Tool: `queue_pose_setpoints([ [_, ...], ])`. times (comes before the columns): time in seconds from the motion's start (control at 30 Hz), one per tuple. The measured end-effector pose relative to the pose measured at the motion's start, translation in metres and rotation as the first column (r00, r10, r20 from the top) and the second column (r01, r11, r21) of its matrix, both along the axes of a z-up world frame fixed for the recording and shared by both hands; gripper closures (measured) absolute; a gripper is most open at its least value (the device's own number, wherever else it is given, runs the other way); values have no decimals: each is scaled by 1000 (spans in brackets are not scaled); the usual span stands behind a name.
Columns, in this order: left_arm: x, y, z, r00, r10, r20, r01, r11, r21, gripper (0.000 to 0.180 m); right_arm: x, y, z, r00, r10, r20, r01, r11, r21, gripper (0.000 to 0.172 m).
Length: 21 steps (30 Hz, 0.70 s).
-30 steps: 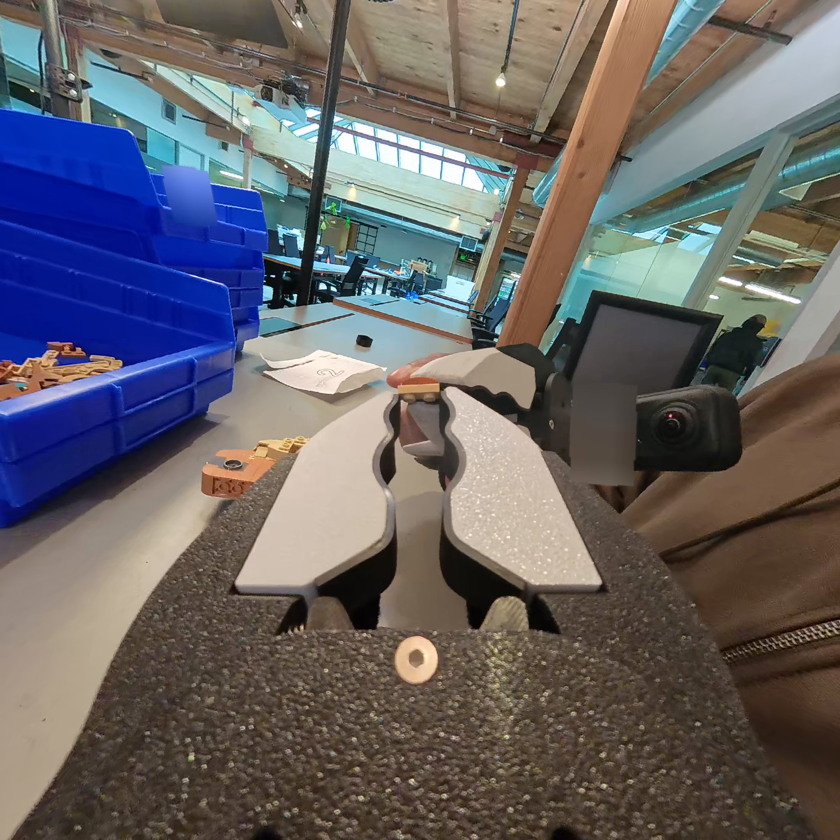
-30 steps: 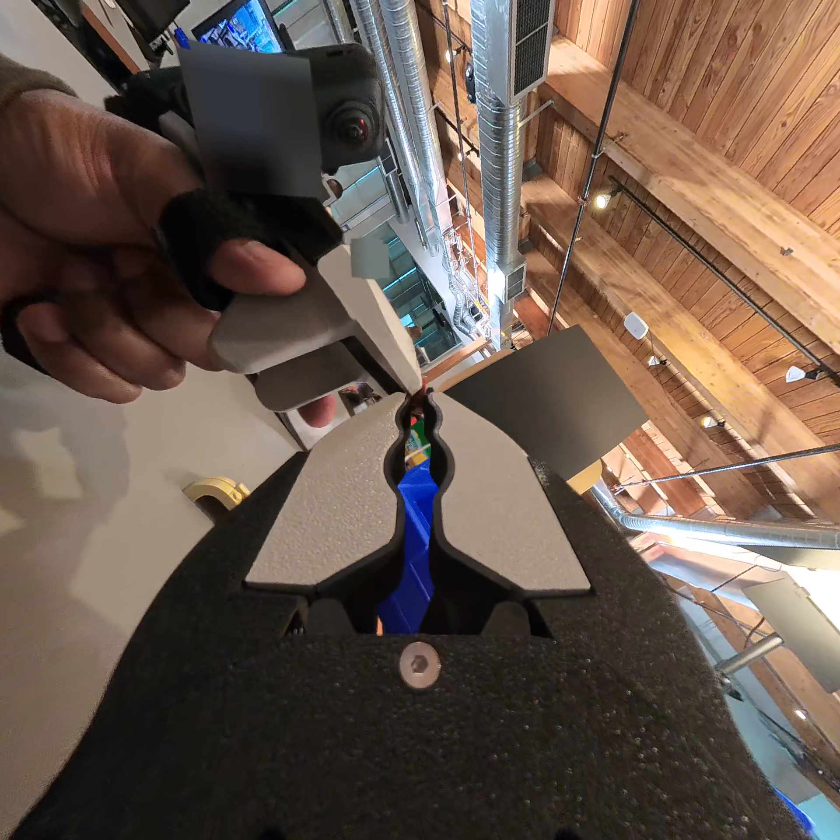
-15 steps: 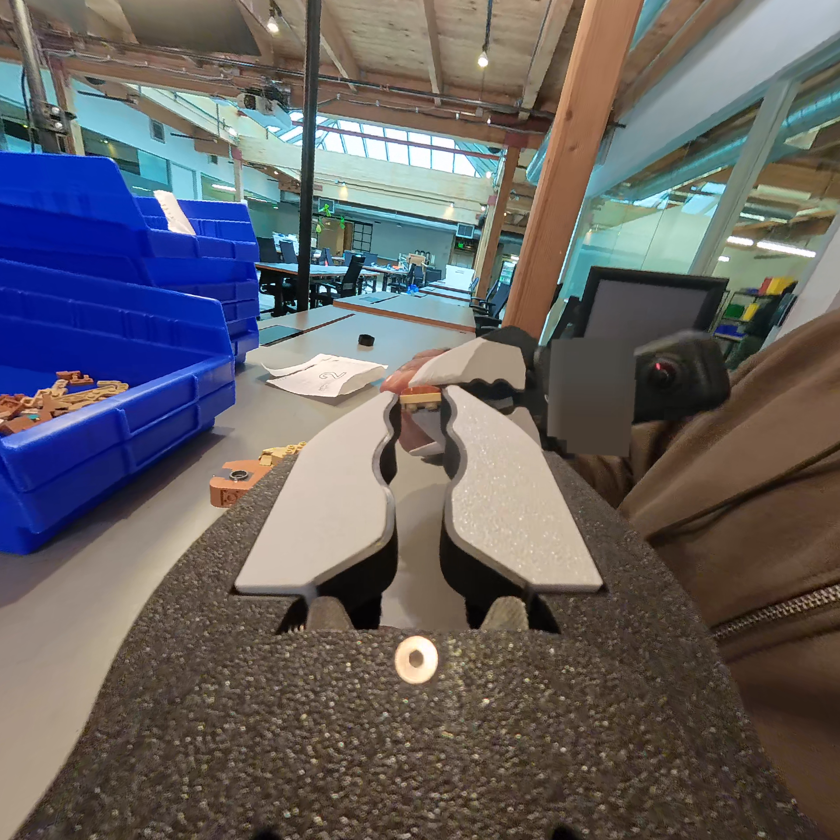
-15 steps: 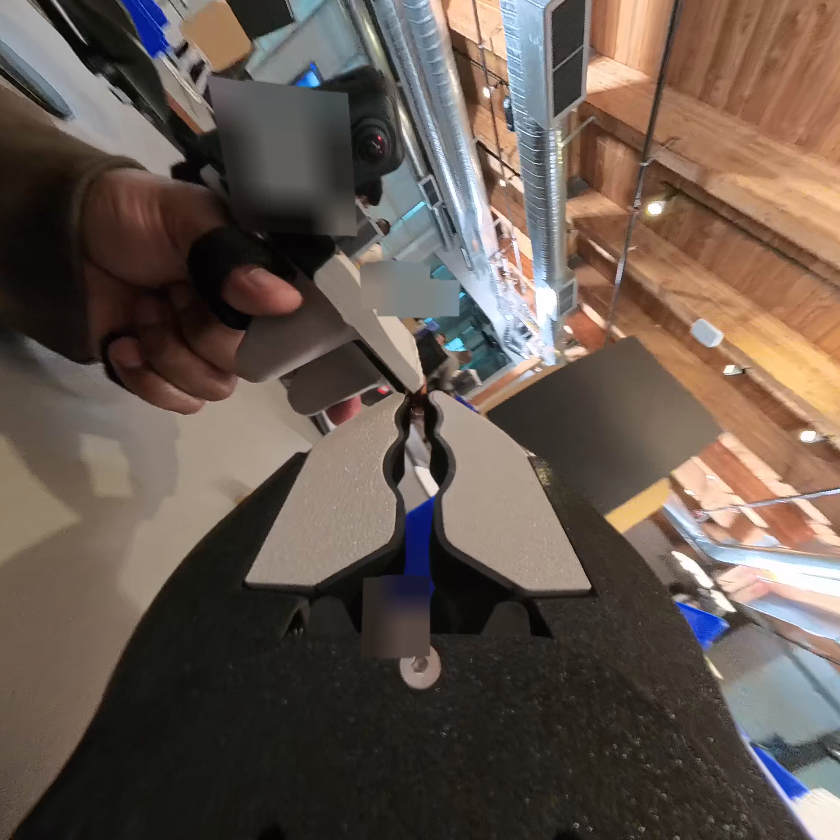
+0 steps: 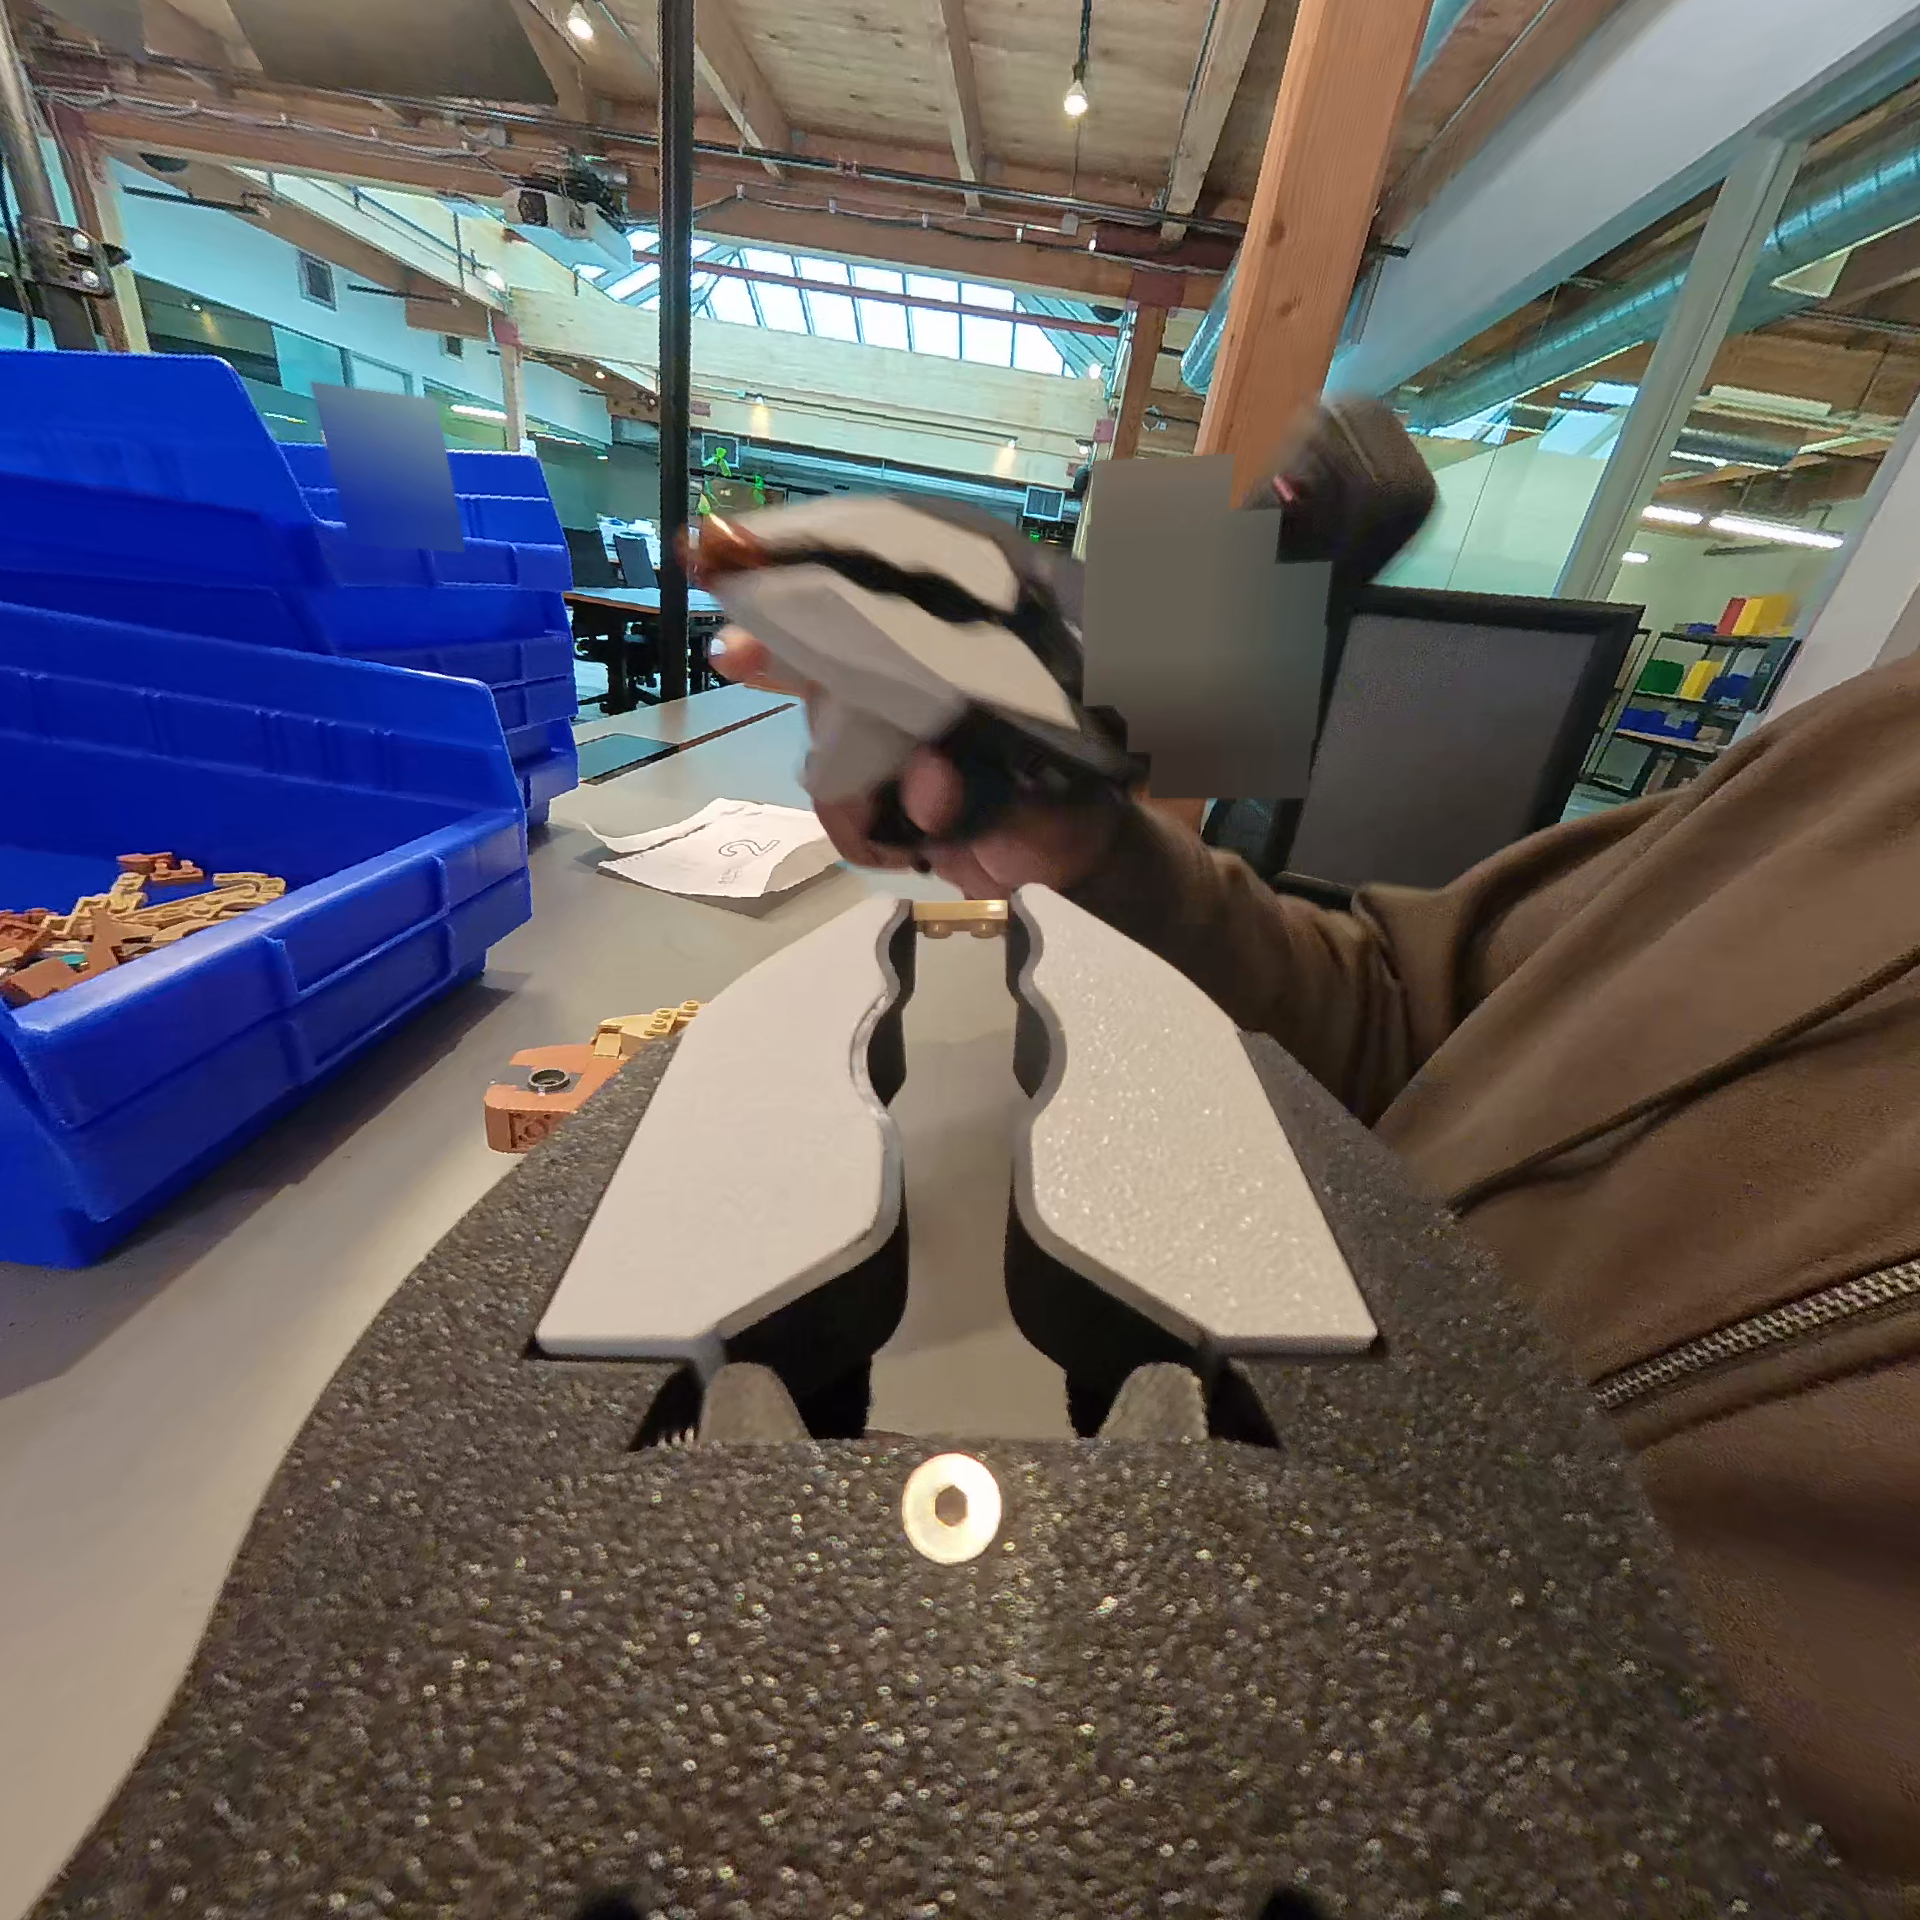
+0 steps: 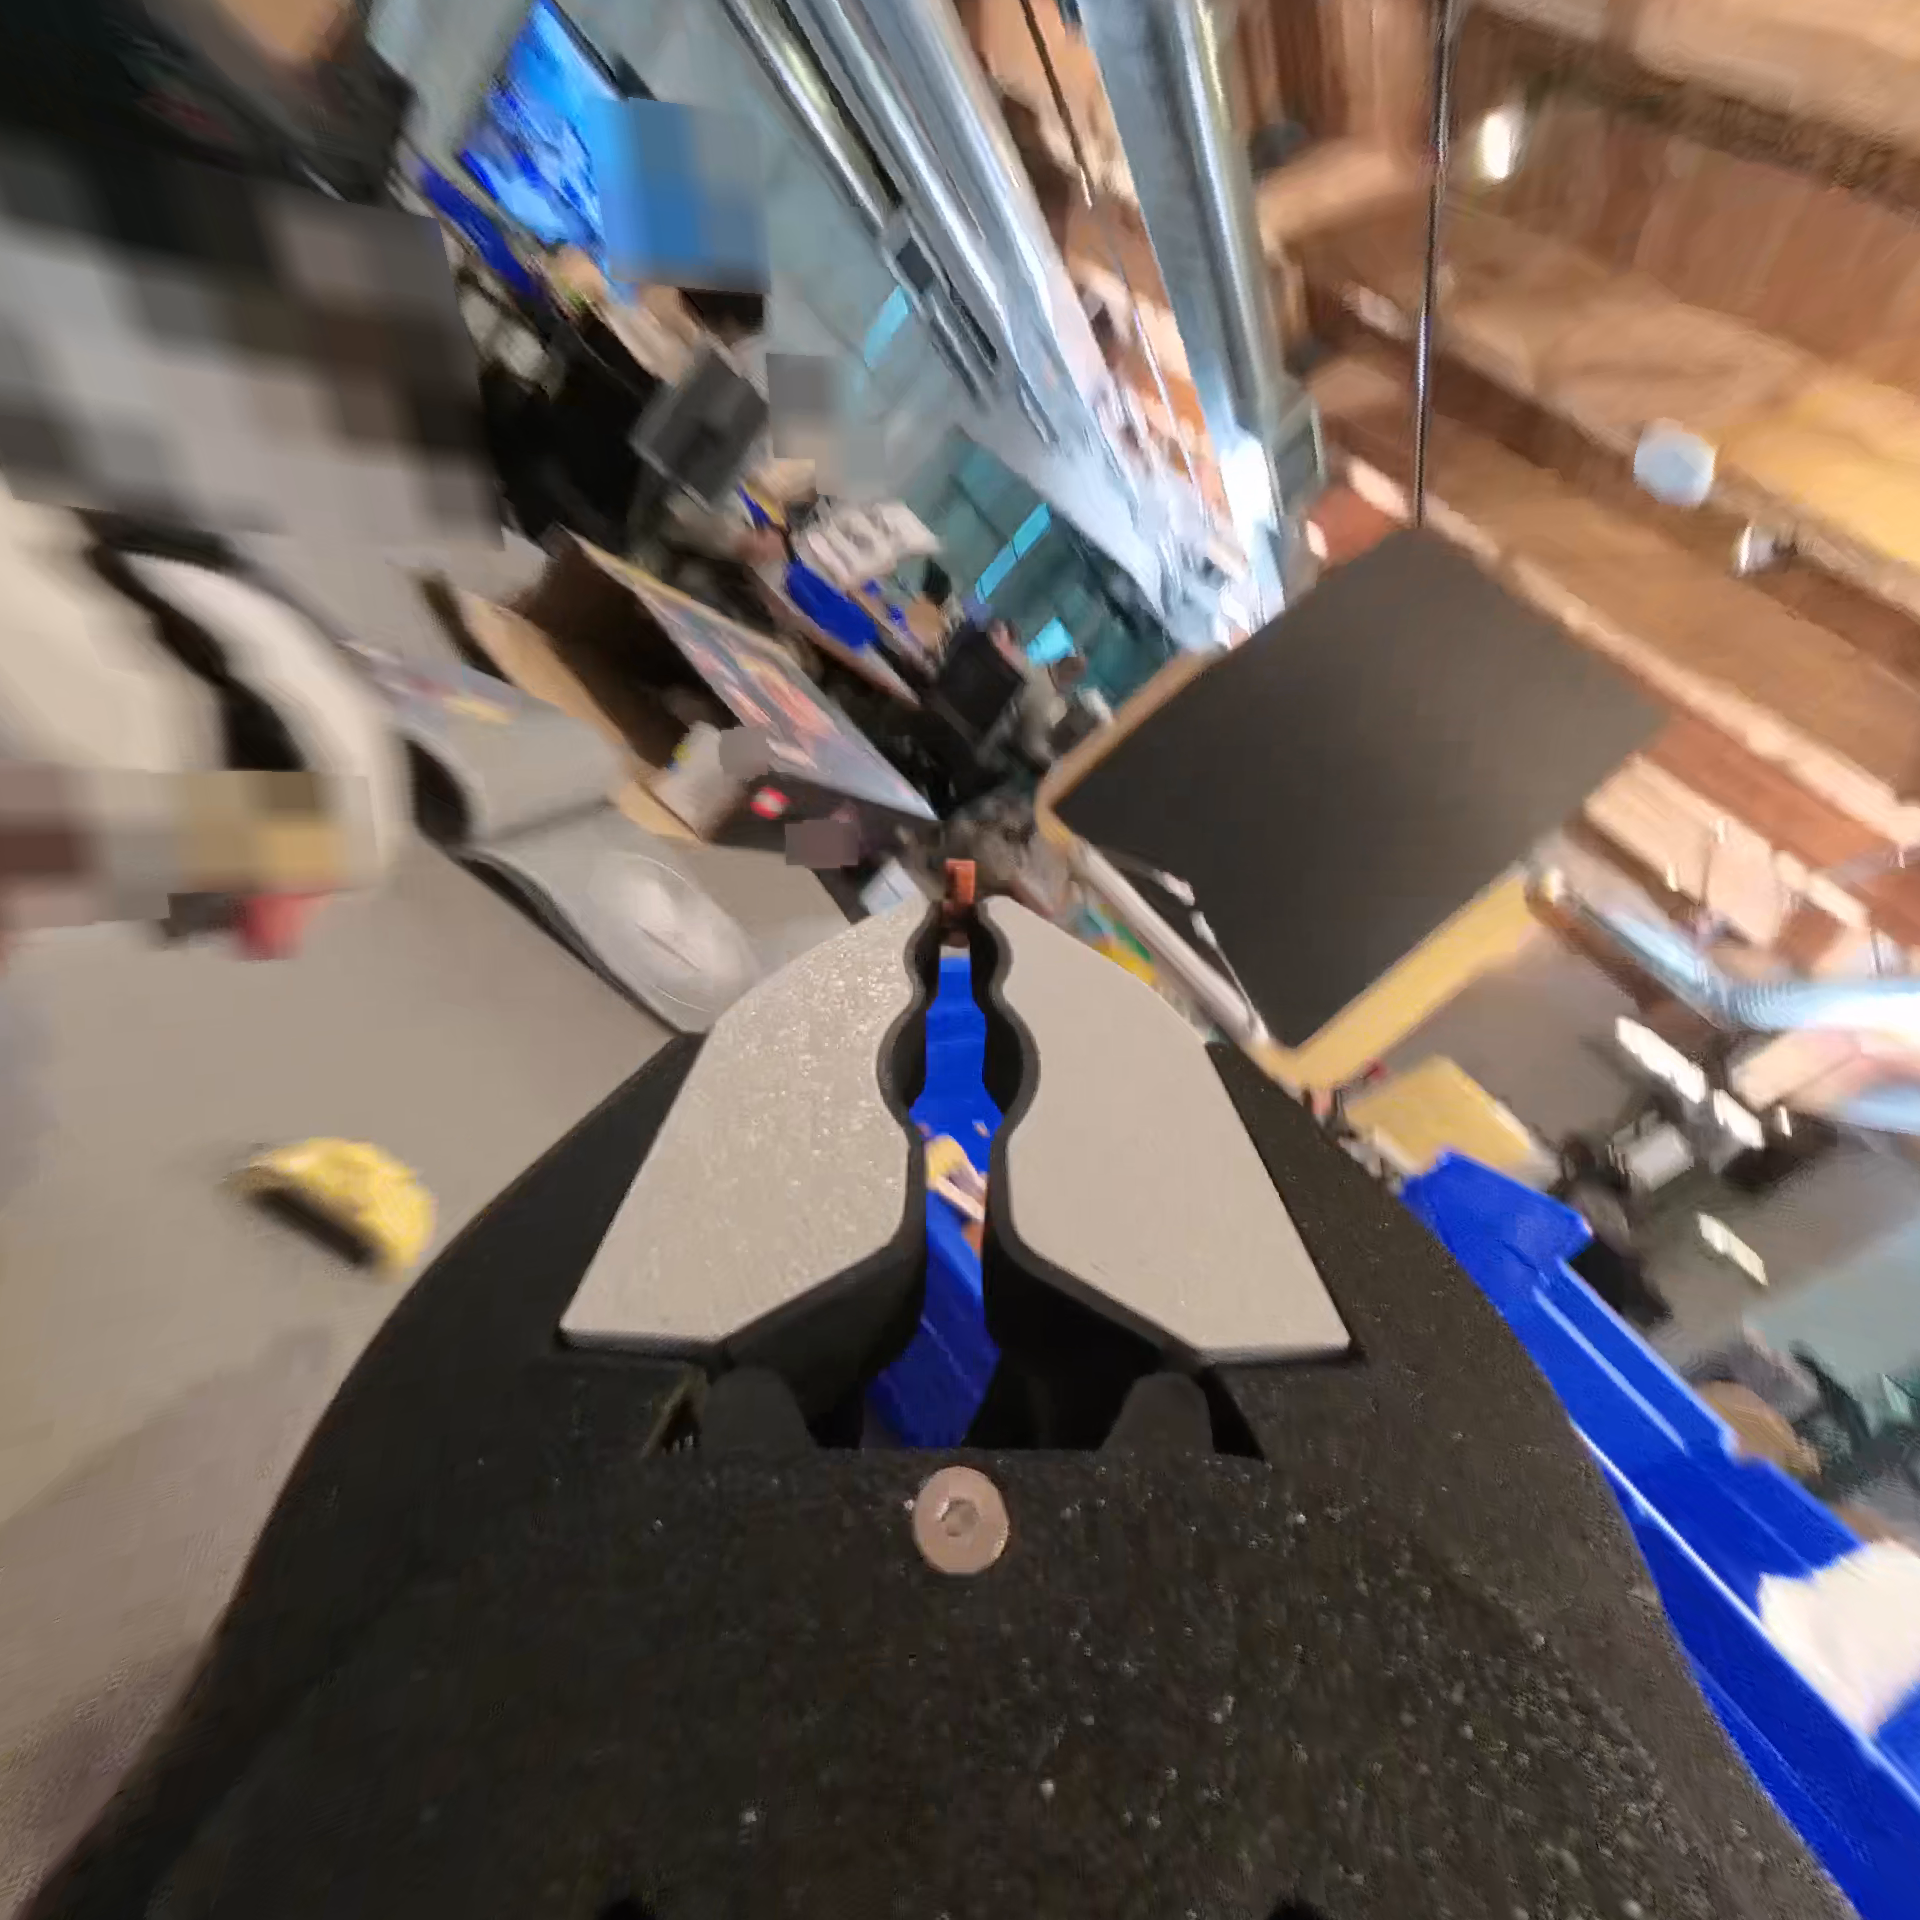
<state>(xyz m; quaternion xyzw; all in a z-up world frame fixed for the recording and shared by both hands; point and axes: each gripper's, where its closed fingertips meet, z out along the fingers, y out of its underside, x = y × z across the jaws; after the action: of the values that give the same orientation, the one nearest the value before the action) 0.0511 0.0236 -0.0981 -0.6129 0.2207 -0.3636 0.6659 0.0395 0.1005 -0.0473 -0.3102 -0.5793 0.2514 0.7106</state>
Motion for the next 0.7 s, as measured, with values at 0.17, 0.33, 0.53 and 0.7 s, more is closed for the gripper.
queue_pose_setpoints([
  [0.17,-7,4,-1,999,41,13,-41,999,-10,164,-45,111,-5,953,-172,250,238,935,-262,149],
  [0.33,-24,15,0,992,130,-1,-130,991,-43,164,-38,151,-13,943,-240,232,313,877,-365,143],
  [0.53,-56,72,54,909,347,-230,-364,931,-31,164,1,136,-31,947,-238,214,305,873,-382,144],
  [0.7,-90,171,91,776,491,-395,-541,841,-17,152,12,126,-58,948,-216,233,300,851,-432,144],
])
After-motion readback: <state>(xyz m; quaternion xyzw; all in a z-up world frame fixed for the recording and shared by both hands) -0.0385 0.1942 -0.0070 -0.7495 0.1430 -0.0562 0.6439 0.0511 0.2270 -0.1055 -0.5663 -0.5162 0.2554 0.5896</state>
